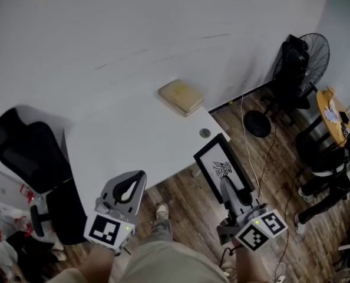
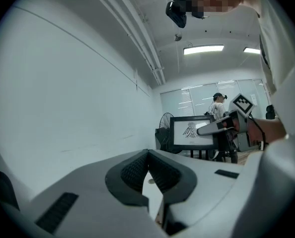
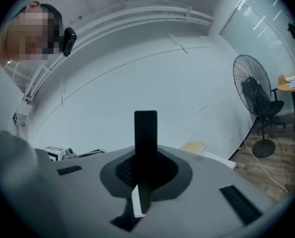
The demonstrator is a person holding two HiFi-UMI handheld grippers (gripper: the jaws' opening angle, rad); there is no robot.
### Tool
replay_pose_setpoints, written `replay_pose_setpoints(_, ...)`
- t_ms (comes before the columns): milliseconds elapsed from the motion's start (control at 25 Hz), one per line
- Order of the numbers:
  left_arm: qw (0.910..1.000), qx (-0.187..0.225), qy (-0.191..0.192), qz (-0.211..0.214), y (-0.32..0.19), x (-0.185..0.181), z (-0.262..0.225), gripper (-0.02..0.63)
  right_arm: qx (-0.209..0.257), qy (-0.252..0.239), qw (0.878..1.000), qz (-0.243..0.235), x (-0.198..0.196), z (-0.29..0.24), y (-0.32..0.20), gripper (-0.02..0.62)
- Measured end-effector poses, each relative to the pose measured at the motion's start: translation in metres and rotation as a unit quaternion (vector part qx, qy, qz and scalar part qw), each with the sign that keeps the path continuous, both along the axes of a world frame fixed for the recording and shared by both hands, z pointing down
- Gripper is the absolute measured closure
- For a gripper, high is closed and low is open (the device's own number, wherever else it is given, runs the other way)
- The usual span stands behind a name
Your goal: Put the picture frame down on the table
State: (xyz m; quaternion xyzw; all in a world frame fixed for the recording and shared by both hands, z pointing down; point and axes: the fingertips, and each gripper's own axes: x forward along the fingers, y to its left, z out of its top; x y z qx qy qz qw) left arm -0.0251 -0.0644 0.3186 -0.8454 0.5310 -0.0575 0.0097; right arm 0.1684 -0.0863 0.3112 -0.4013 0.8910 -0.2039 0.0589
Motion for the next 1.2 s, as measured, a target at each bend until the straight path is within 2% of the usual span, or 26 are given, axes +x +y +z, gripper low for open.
replay_pose_setpoints(320, 0.9997, -0.025, -0.001, 0.003, -0.086, -0.028, 0.015, 0.584, -0.082, -0.018, 0.996, -0.010, -0.032, 0.043, -0.087, 0.565)
replay_pose_setpoints(560, 0.9976, -0.066, 0.011, 0.014, -0.155, -0.051, 0.049, 0.584, -0.146, -0.014, 0.989, -0.005, -0.055, 0.091, -0.147, 0.565)
replay_pose_setpoints(680, 0.9975, -0.067, 0.007, 0.023, -0.188, -0.060, 0.060, 0.584, -0.185, -0.015, 0.983, -0.002, -0.067, 0.119, -0.172, 0.565)
replay_pose_setpoints(840, 0.9952, -0.091, 0.010, 0.035, -0.217, -0.068, 0.080, 0.584, -0.233, -0.030, 0.972, 0.002, -0.079, 0.153, -0.198, 0.565)
replay_pose_setpoints(1040, 0.9934, -0.106, 0.012, 0.041, -0.244, -0.080, 0.100, 0.584, -0.276, -0.050, 0.960, 0.010, -0.091, 0.186, -0.224, 0.565)
replay_pose_setpoints(1200, 0.9918, -0.121, -0.003, 0.042, -0.257, -0.084, 0.124, 0.584, -0.312, -0.074, 0.947, 0.019, -0.099, 0.212, -0.239, 0.565)
